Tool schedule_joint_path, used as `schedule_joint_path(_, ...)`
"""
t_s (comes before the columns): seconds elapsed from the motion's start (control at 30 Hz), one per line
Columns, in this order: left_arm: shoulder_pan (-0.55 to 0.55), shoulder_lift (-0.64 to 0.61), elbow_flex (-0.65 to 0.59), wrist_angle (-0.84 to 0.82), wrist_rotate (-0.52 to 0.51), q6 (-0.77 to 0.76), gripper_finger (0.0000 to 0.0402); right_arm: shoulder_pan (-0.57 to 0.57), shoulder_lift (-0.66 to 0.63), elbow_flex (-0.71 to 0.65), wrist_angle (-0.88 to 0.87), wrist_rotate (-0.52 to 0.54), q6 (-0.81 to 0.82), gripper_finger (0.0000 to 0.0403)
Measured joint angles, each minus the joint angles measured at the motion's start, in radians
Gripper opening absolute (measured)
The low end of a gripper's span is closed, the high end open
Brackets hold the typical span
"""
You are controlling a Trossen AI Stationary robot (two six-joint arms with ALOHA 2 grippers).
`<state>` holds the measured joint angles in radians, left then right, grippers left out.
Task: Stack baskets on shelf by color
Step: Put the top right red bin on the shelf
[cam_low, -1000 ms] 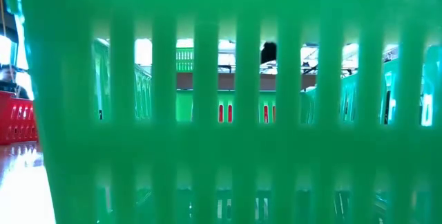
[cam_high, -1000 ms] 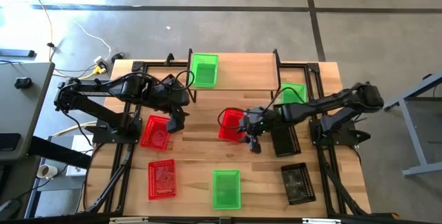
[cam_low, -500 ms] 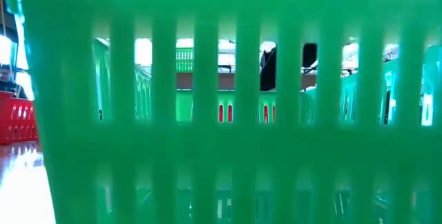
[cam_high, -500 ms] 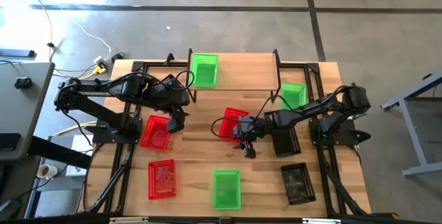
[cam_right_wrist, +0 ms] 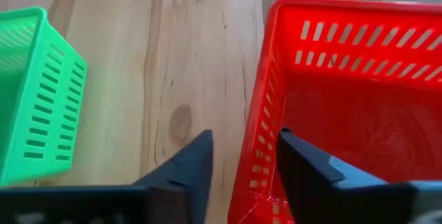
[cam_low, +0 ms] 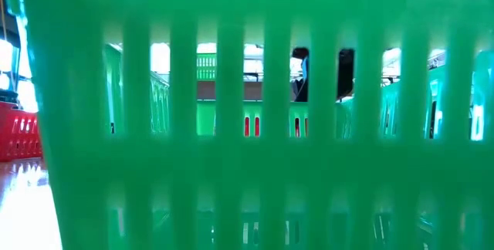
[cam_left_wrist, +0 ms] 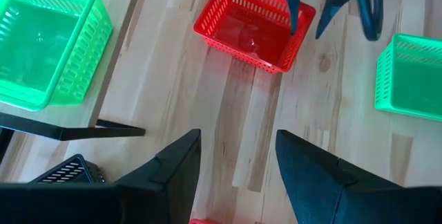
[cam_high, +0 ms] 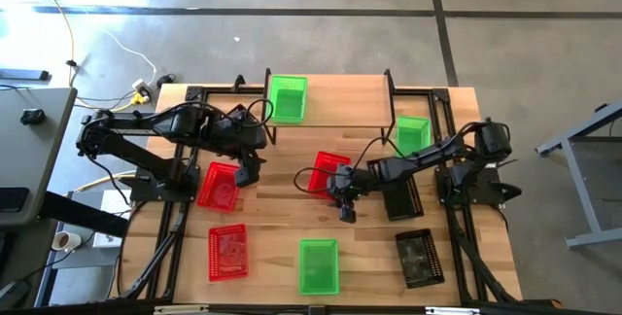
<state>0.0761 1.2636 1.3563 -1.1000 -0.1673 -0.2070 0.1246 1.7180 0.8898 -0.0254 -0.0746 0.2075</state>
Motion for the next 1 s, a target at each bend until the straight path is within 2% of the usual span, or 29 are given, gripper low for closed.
schedule_joint_path(0.17,0.000,0.000,0.000,0.000,0.000,0.008,0.0179,0.000,0.000,0.000,0.000,-0.003,0.029,0.0029)
schedule_joint_path(0.23,0.000,0.000,0.000,-0.001,0.000,0.016,0.0179,0.000,-0.003,0.000,0.002,-0.004,0.037,0.0010)
schedule_joint_path(0.53,0.000,0.000,0.000,-0.003,0.000,0.024,0.0179,0.011,-0.056,0.000,-0.001,-0.003,0.130,0.0005)
schedule_joint_path(0.87,0.000,0.000,0.000,-0.002,-0.002,0.070,0.0179,0.035,-0.254,0.000,-0.002,0.018,0.190,0.0001)
schedule_joint_path(1.0,0.000,0.000,0.000,-0.002,-0.002,0.080,0.0179,0.035,-0.341,0.000,-0.001,0.082,0.190,0.0001)
